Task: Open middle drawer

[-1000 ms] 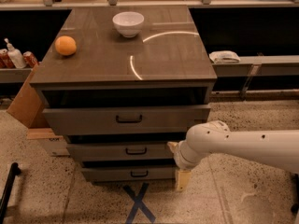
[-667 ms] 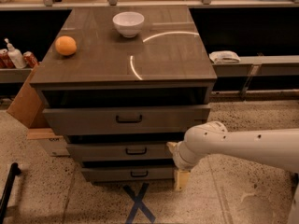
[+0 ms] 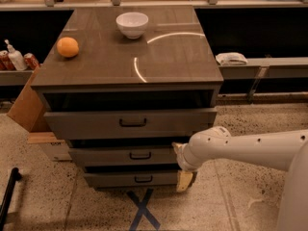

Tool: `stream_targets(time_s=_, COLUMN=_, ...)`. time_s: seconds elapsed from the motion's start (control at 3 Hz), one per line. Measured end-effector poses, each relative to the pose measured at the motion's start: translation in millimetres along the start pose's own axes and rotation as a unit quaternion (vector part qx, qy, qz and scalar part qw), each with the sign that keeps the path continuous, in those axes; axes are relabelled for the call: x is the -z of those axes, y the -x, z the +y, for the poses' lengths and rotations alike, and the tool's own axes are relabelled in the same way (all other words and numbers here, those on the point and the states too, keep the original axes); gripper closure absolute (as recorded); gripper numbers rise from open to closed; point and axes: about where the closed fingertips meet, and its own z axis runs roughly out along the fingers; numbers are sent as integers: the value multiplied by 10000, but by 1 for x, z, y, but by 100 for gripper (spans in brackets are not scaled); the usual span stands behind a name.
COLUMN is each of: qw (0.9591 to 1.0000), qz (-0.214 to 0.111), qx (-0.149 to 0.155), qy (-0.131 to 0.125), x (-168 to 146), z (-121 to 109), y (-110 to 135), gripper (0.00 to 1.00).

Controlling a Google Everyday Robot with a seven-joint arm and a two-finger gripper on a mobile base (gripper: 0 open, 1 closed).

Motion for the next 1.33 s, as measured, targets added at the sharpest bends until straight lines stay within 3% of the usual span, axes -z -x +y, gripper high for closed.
stream_targets(time_s=0.33, qw=9999, qz=-89, qx=-51, qy=-77, x=-13, z=-15, y=-1, gripper=0)
stream_targets(time_s=1.0, qw=9994, qz=-268, qx=-208, qy=96, x=-49, z=-31, y=-2, gripper=0)
stream_targets(time_s=1.33, qw=9991, qz=-293, qx=-246, qy=196, x=-59, z=-27, y=0, gripper=26)
